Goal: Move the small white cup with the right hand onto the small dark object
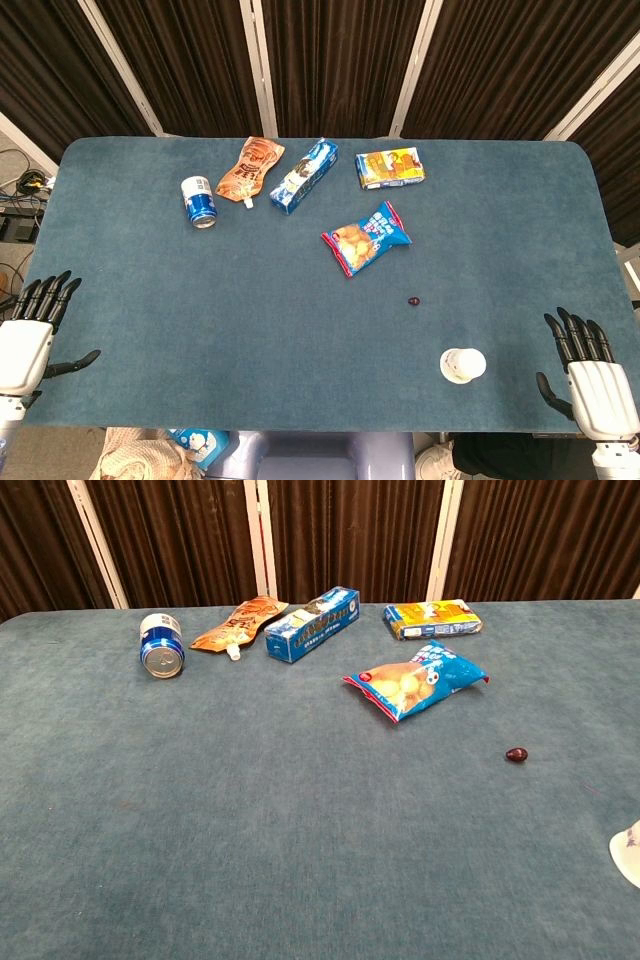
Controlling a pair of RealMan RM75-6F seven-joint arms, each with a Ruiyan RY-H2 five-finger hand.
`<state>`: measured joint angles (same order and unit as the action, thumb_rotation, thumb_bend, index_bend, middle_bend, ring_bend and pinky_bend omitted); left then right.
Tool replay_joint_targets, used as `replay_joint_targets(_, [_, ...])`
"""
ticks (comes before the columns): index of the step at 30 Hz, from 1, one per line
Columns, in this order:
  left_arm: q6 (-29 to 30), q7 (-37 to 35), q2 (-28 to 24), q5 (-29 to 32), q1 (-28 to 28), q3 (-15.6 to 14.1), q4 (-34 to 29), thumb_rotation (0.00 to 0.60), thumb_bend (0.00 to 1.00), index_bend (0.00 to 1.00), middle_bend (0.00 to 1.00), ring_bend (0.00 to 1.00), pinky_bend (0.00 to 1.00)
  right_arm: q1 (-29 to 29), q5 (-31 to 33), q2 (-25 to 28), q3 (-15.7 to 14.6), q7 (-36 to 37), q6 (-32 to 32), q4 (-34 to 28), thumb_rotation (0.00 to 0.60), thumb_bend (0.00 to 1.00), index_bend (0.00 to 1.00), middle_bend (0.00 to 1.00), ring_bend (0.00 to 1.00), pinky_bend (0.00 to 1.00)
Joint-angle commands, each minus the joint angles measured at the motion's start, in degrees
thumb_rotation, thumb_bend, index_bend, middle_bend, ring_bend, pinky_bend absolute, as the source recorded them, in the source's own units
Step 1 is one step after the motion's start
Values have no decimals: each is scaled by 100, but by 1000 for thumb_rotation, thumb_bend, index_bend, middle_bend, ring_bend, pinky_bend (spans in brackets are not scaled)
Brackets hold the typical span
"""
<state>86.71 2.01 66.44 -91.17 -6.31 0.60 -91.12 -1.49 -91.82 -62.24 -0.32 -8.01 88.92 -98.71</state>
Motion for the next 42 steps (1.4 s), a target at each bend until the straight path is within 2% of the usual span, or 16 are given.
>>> replay_joint_targets(1, [6,15,2,-7,3,-4,-6,600,15,0,0,0,0,-4,1,13,-2,28,5,1,600,393,0,0,0,49])
replay_joint_targets(13, [38,1,8,-33,19,-12,14,600,15,0,0,0,0,3,-266,23,-107,11,23,-102,600,380,0,0,0,51])
replay_joint_targets(17, [-7,-20,8,14,3,4,17,600,15,0,0,0,0,68,-284,-15,-227,-97,-250,-223,600,377,0,0,0,103])
replay_joint_targets(23, [-37,-16,1,26,-14,9,-7,600,15,0,0,0,0,254,-146,-211,-320,-632,-826,-413,600,378,0,0,10,188])
replay_joint_targets(28, [-34,15,8,3,-15,0,-18,600,15,0,0,0,0,345,-49,-444,-329,-1088,-1075,-351,600,379,0,1,70,259])
replay_joint_targets(42, [-94,21,0,35,-36,-3,-35,600,15,0,0,0,0,545,612,-901,-174,-1798,-1510,-296,600,378,0,10,91,282])
